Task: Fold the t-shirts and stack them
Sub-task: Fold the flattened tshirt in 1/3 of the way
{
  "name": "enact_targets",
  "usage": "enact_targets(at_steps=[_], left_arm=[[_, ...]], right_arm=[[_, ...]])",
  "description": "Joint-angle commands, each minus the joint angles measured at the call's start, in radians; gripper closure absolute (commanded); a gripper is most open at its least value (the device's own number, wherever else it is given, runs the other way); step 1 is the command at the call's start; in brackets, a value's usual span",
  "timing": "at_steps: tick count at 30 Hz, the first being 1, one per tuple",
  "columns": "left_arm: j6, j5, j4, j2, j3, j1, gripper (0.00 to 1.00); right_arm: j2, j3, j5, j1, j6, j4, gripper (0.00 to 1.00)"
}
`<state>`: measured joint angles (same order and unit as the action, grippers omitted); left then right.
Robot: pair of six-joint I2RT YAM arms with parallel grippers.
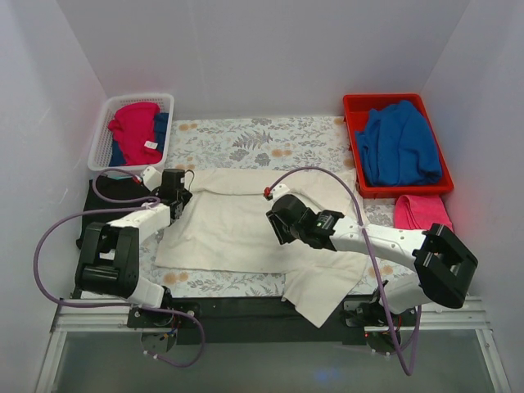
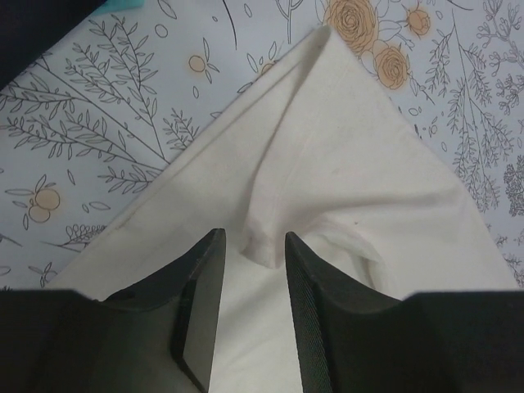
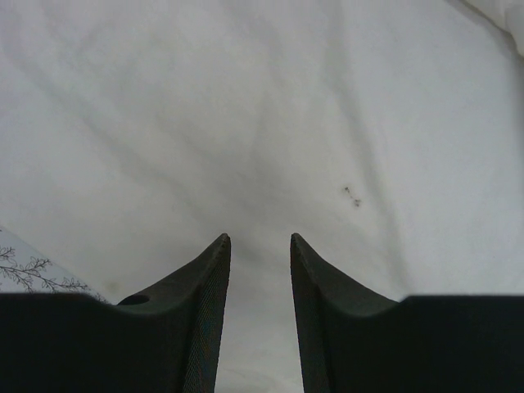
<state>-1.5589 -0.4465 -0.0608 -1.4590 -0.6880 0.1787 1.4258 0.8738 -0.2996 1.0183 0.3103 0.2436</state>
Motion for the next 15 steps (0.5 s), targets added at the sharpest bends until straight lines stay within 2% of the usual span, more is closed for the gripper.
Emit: enact_targets(at_steps=[1,12,15], left_arm=[[0.008,0.068,0.085,-0.035,-0.024,-0.03,0.67],[-0.027,0.124,0.11,-0.078,-0.007,-0.053,0.69],[-0.024,0.112,0.099,-0.106,-0.024,-0.062,0.79]], right_arm=[[-0.031,0.01,-0.058,0.0,0.006,-0.038,0.58],[-0.034,-0.012,-0.096,0.0,0.023,-0.036,0.58],[-0.034,-0.01,-0.105,-0.001,0.026,-0.033,0.58]])
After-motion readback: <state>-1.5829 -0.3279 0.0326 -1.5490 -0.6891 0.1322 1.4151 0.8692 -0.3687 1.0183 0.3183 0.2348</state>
